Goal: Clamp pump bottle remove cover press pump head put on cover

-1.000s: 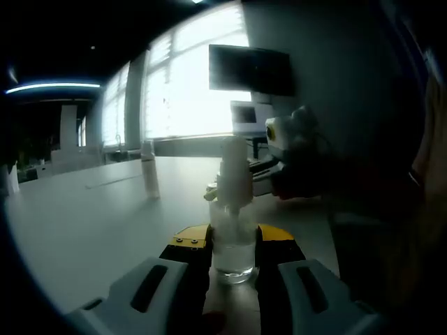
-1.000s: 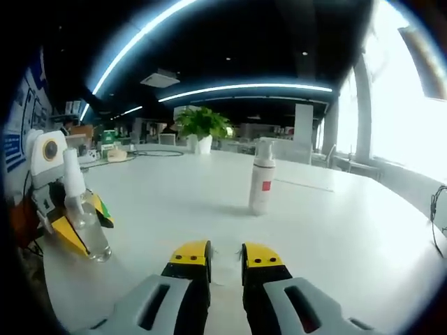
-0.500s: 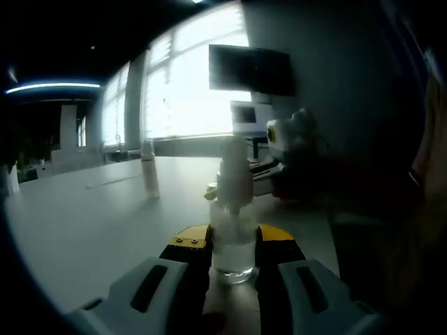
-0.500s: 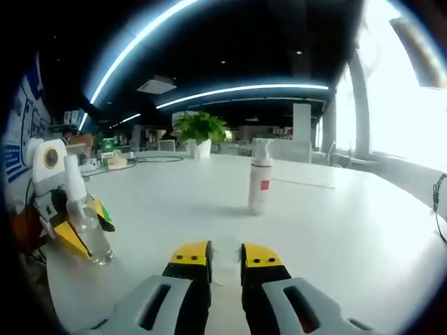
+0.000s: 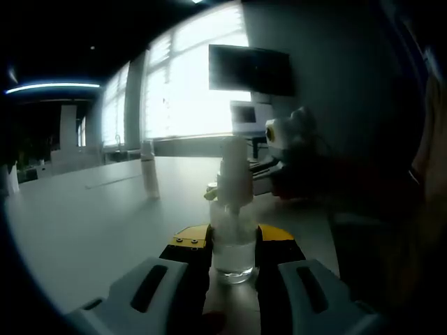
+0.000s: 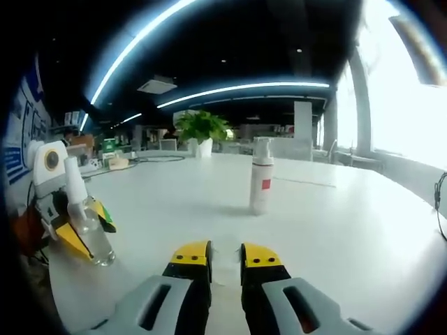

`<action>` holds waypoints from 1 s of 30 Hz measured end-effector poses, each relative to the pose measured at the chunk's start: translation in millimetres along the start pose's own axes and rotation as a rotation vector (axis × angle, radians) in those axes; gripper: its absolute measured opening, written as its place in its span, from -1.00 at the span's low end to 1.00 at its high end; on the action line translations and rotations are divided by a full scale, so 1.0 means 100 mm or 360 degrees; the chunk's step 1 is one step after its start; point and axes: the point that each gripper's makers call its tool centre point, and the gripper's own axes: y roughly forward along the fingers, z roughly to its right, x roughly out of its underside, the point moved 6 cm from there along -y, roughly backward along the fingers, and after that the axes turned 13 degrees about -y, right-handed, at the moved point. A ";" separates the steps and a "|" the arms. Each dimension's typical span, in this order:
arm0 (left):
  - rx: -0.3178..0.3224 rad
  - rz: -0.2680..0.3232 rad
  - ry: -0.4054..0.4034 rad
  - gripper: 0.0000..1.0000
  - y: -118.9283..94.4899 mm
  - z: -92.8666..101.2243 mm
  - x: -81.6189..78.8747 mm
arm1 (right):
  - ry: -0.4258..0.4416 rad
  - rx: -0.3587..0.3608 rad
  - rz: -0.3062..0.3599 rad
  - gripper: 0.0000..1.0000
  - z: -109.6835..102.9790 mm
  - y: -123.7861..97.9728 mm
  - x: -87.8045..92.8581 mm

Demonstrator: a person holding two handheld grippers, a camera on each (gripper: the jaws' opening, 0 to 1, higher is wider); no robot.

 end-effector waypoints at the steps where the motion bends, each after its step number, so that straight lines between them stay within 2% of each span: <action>1: -0.0001 0.0000 0.0000 -0.69 0.00 0.00 0.00 | 0.0000 0.0002 0.0004 -0.78 0.00 -0.01 -0.01; 19: -0.0001 -0.0001 0.0002 -0.69 0.00 0.01 0.00 | -0.0063 0.0005 0.0111 -0.77 -0.14 -0.25 -0.45; 21: -0.0001 -0.0001 0.0002 -0.69 0.00 0.01 0.00 | -0.0046 -0.0002 0.0146 -0.77 -0.16 -0.29 -0.54; 30: -0.0004 -0.0002 -0.0002 -0.69 0.00 0.01 0.00 | -0.0036 -0.0009 0.0182 -0.77 -0.26 -0.41 -0.71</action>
